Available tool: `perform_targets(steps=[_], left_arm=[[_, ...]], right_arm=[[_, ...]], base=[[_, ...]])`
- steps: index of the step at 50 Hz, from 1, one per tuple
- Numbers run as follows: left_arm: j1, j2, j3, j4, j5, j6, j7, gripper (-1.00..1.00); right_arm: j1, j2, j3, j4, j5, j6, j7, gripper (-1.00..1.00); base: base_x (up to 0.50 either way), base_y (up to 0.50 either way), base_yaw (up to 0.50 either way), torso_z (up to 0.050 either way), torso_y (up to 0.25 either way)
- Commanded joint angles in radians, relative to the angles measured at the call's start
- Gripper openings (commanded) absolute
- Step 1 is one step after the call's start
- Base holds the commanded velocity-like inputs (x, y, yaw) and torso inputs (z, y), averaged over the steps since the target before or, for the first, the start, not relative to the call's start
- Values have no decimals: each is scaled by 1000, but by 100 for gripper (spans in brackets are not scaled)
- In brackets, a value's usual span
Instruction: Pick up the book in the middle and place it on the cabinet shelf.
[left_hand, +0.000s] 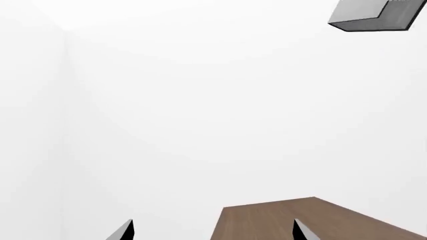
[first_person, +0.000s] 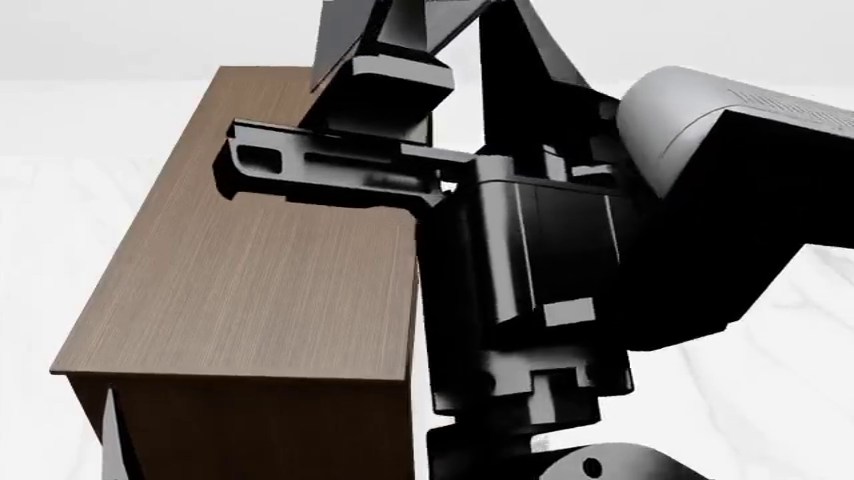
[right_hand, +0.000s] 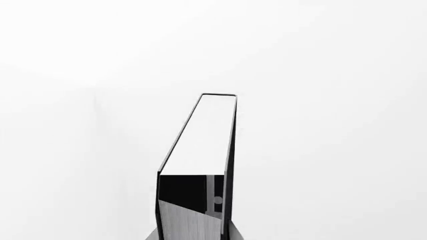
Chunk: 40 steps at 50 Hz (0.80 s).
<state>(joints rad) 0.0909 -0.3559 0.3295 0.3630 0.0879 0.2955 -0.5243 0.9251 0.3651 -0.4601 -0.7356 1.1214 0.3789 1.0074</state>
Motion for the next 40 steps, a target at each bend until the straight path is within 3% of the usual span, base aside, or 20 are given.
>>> perform_targets(steps=[1,27,40], left_arm=[[4,10,-20,36,3,-22,25,100],[-8,7,-13,-29,-11,29,14,100],[-4,2,-11,-10,-14,14,12,100]], right_arm=[[55,-79,74,90,245,-53,-118,-100],[157,-277,92,247,572,-148,-40,-100],[181,-308,83,285,643,-206,21,-100]], base=[[0,0,0,0,0],[0,0,0,0,1],[0,0,0,1,2]])
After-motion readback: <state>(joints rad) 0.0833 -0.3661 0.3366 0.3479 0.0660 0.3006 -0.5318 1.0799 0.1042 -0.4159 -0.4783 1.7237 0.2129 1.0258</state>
